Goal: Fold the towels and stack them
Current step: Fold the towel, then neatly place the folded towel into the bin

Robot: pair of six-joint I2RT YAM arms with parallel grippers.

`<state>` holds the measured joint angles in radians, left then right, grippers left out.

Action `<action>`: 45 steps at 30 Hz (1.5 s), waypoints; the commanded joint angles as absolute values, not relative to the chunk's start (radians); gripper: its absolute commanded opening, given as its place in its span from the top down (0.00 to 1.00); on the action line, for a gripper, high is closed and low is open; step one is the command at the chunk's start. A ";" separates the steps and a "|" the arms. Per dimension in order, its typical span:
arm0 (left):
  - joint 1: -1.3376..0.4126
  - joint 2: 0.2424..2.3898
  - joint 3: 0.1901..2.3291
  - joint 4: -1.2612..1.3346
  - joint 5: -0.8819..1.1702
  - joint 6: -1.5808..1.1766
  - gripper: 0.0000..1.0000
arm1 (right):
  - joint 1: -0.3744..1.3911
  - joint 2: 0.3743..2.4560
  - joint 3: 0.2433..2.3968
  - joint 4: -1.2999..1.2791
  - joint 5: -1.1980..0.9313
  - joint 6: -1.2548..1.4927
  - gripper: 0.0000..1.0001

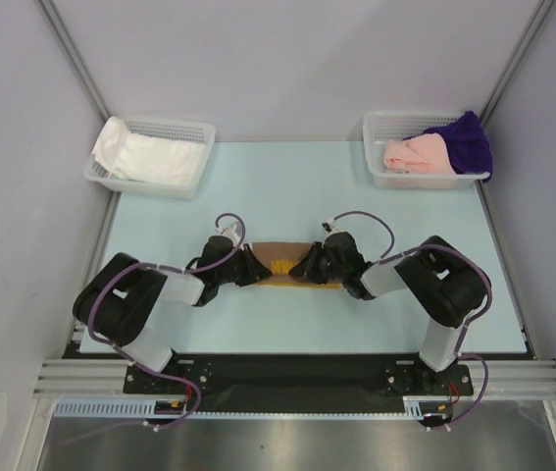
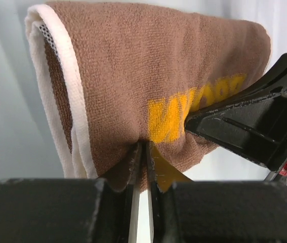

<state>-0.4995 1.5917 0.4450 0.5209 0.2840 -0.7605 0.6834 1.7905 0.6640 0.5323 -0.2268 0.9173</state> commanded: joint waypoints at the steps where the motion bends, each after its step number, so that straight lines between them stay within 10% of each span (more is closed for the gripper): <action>1: -0.509 1.650 0.410 0.568 0.270 -0.776 0.88 | 0.695 1.825 0.574 0.770 -0.235 0.999 0.97; 16: -0.486 1.556 0.423 0.431 0.202 -0.727 0.89 | 0.411 1.804 0.232 1.062 -0.365 1.055 0.97; 26: -0.445 1.307 0.560 0.137 0.035 -0.641 0.43 | 0.390 1.806 0.324 0.864 -0.396 0.976 0.98; 45: -0.348 1.652 0.709 0.104 0.363 -0.594 0.41 | 0.357 1.717 0.387 0.661 -0.379 0.885 0.99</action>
<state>-0.3500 1.6028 0.6914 0.1135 0.2771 -0.6189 0.3740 1.7164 0.3878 0.7761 -0.4599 0.9428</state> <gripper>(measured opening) 0.587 0.017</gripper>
